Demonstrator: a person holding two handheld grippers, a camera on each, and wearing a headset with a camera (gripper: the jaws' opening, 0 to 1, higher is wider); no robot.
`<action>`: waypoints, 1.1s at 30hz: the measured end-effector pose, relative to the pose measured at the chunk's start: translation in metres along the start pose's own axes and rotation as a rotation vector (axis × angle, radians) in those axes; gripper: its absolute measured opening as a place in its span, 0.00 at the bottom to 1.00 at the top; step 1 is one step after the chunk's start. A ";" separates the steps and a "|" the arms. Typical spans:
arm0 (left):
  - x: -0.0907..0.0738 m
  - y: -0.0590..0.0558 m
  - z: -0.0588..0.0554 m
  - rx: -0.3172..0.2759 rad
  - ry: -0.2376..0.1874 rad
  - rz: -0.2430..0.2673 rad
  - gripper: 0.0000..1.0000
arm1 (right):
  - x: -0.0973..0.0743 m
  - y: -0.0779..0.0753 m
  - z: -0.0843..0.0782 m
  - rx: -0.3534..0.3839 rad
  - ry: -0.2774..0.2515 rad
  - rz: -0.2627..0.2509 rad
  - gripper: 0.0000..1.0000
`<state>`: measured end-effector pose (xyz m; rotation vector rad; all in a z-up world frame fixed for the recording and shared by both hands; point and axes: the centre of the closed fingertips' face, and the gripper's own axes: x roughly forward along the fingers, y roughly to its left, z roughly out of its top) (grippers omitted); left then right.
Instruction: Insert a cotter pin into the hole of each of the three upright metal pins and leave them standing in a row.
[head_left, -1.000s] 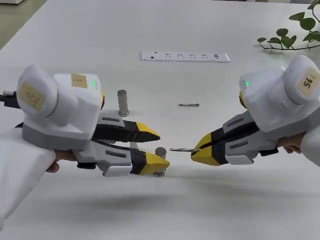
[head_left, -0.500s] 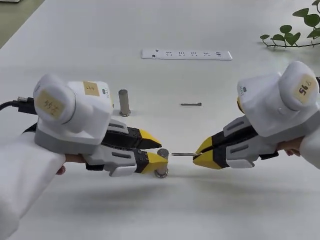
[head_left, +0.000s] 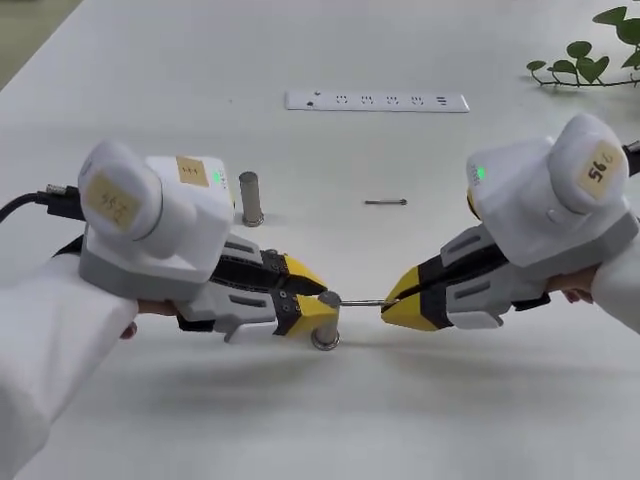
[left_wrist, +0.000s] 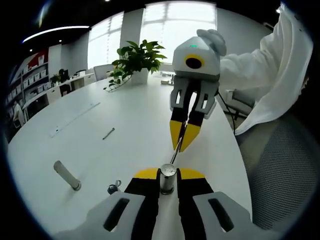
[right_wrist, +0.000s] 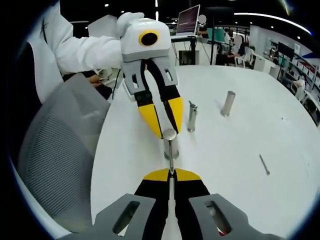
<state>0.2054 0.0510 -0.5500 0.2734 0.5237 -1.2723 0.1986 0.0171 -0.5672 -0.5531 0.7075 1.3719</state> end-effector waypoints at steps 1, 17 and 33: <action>0.000 0.000 0.000 -0.004 0.000 -0.001 0.10 | 0.001 0.000 0.000 0.000 -0.001 0.000 0.00; 0.001 0.001 0.000 -0.013 0.002 -0.001 0.10 | 0.010 -0.004 0.002 -0.009 0.015 -0.017 0.00; 0.001 0.000 -0.001 0.001 0.008 -0.004 0.10 | 0.020 0.004 0.024 -0.078 0.020 0.007 0.00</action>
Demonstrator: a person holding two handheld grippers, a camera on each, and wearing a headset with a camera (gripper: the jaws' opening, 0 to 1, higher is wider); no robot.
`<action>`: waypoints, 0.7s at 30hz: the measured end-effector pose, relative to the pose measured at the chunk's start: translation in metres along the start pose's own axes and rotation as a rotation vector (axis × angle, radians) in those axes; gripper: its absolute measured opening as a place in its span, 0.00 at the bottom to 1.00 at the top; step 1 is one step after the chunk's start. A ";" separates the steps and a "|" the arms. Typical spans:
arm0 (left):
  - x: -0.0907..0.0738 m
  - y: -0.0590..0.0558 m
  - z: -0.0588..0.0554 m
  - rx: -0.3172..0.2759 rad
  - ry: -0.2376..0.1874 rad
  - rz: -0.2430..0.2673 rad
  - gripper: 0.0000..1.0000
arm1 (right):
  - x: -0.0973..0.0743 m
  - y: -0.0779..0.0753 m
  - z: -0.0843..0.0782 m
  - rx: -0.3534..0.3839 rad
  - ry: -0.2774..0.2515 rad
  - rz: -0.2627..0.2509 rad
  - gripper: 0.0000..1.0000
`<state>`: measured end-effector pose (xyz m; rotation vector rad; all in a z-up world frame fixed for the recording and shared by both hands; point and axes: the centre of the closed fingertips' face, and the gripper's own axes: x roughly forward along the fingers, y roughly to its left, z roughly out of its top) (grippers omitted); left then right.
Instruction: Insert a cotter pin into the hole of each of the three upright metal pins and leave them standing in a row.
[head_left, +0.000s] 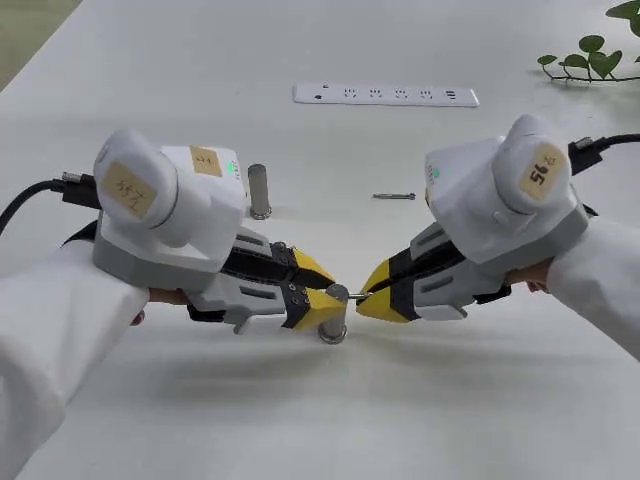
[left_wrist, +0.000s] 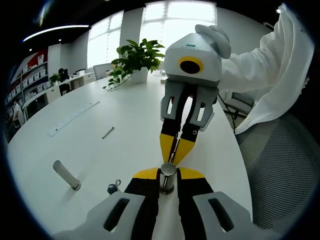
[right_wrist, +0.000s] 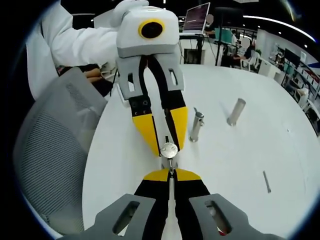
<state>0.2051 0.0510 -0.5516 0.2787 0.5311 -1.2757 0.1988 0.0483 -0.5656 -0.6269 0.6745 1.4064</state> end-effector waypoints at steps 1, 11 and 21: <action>0.000 0.000 0.000 0.001 0.001 0.000 0.10 | 0.000 0.000 0.001 -0.004 0.000 0.002 0.00; 0.004 -0.001 -0.002 0.020 0.019 -0.001 0.10 | 0.001 0.001 -0.001 -0.056 0.007 0.014 0.00; 0.004 -0.001 -0.002 0.026 0.024 0.001 0.10 | 0.000 -0.009 -0.006 -0.073 -0.004 -0.019 0.18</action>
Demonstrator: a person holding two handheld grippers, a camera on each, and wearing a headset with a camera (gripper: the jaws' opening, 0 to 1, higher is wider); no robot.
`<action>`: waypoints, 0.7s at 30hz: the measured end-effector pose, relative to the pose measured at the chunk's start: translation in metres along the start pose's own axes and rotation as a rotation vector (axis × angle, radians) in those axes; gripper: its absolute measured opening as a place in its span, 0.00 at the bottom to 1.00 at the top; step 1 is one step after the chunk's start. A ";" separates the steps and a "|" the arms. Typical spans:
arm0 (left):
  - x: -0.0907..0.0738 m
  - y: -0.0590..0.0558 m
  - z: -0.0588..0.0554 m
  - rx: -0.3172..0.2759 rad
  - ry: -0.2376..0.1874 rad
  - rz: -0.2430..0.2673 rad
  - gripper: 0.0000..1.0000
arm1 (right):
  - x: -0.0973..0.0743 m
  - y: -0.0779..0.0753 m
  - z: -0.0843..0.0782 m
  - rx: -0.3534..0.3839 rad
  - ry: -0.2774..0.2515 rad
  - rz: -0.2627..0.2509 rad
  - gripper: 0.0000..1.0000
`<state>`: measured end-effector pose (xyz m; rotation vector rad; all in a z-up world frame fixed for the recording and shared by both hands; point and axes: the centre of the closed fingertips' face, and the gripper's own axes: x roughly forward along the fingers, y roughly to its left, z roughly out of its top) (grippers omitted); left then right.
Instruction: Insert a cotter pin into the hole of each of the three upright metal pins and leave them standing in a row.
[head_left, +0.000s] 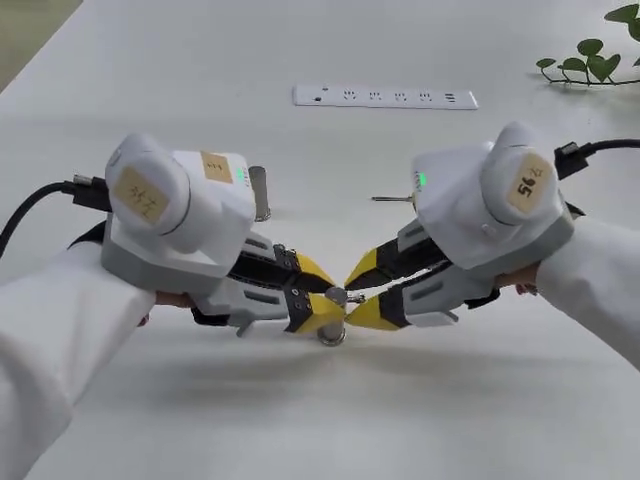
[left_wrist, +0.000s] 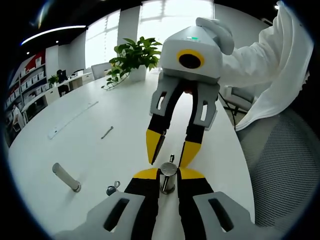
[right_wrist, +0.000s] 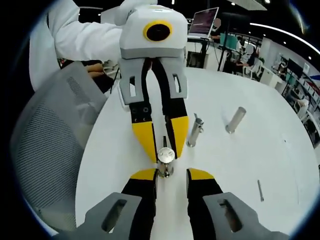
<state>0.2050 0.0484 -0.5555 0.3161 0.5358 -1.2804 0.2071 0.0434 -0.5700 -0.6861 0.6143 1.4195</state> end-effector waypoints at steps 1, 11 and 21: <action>0.000 0.000 0.000 0.000 0.001 0.000 0.10 | 0.000 0.000 -0.001 -0.002 0.004 0.000 0.17; 0.001 0.000 0.000 0.003 0.008 0.003 0.10 | -0.008 0.002 -0.006 0.025 -0.005 0.012 0.10; 0.001 0.002 0.000 0.013 0.012 0.002 0.10 | -0.006 0.002 -0.002 0.066 -0.025 0.028 0.01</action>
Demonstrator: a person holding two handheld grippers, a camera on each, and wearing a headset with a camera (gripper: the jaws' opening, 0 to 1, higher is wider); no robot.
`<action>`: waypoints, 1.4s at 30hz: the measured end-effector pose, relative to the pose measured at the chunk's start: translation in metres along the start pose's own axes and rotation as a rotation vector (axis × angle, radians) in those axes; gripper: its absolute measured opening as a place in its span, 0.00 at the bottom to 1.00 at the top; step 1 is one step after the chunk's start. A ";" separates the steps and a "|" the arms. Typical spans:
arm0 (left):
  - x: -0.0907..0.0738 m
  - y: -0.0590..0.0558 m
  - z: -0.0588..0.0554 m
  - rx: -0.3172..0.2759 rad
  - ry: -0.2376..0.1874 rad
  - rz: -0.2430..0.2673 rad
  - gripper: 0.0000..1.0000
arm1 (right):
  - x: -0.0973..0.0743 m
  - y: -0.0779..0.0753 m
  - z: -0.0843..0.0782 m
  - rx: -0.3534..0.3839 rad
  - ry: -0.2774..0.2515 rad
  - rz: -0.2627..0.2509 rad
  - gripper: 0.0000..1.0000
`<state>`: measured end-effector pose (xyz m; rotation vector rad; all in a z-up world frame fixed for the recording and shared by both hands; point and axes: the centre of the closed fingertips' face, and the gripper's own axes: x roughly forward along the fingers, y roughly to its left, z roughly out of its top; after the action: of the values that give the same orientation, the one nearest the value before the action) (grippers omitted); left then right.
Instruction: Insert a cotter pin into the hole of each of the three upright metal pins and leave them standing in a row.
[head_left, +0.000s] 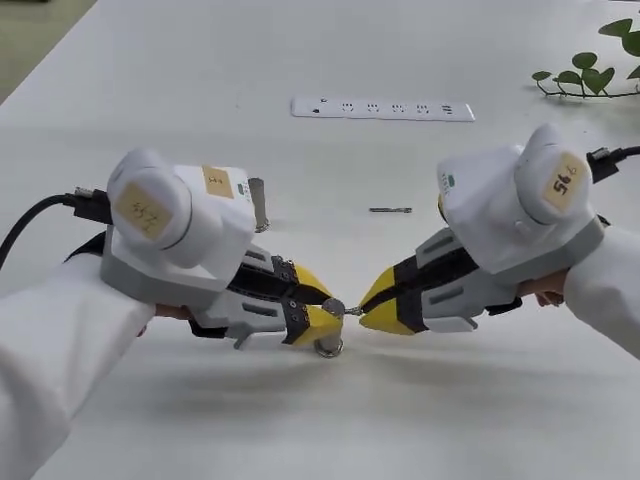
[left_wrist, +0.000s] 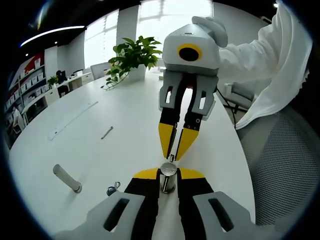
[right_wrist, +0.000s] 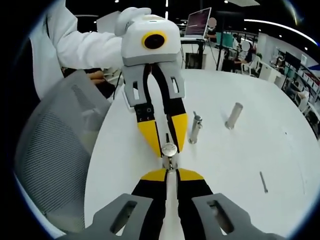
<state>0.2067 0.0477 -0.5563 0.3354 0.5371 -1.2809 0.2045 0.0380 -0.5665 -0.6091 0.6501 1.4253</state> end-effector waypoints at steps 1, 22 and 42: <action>0.000 0.000 0.000 -0.001 0.000 0.000 0.10 | 0.000 0.000 0.000 0.001 0.001 0.001 0.00; -0.002 -0.002 0.000 0.000 0.003 0.009 0.10 | 0.003 0.005 0.009 -0.004 0.000 0.005 0.01; -0.037 -0.006 -0.003 -0.080 -0.088 0.070 0.56 | 0.008 0.005 0.016 0.007 -0.025 -0.002 0.13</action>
<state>0.1931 0.0777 -0.5382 0.2282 0.4959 -1.1979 0.2002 0.0550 -0.5616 -0.5853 0.6345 1.4260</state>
